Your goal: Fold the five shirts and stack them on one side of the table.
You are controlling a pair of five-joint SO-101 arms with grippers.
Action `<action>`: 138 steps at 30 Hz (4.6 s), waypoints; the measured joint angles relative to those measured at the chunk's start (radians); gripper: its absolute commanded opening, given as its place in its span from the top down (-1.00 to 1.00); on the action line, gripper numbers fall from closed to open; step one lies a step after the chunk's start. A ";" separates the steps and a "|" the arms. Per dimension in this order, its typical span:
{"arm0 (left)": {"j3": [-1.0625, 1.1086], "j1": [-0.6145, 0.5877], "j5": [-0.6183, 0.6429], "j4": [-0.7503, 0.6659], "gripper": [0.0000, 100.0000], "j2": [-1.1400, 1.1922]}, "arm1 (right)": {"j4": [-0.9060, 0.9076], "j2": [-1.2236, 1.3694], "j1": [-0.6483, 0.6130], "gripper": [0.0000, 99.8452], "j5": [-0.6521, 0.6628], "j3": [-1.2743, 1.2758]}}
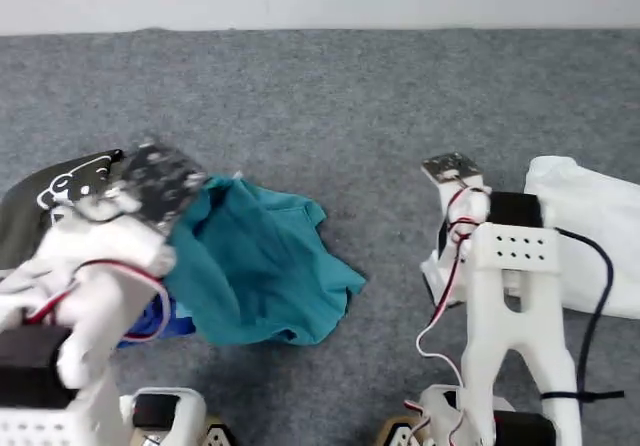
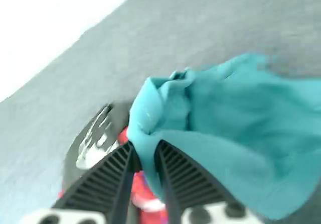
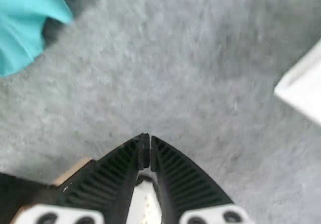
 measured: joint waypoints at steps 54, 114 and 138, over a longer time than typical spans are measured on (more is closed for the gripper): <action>0.514 -0.364 -0.055 0.000 0.97 -0.141 | 0.018 1.459 -0.680 0.77 -0.044 -1.583; 0.753 -0.226 0.015 -0.388 0.97 -0.140 | 0.133 0.089 -0.311 0.40 0.112 -0.302; 0.753 -0.226 0.018 -0.388 0.97 -0.140 | 0.130 0.957 -0.508 0.40 -0.077 -1.025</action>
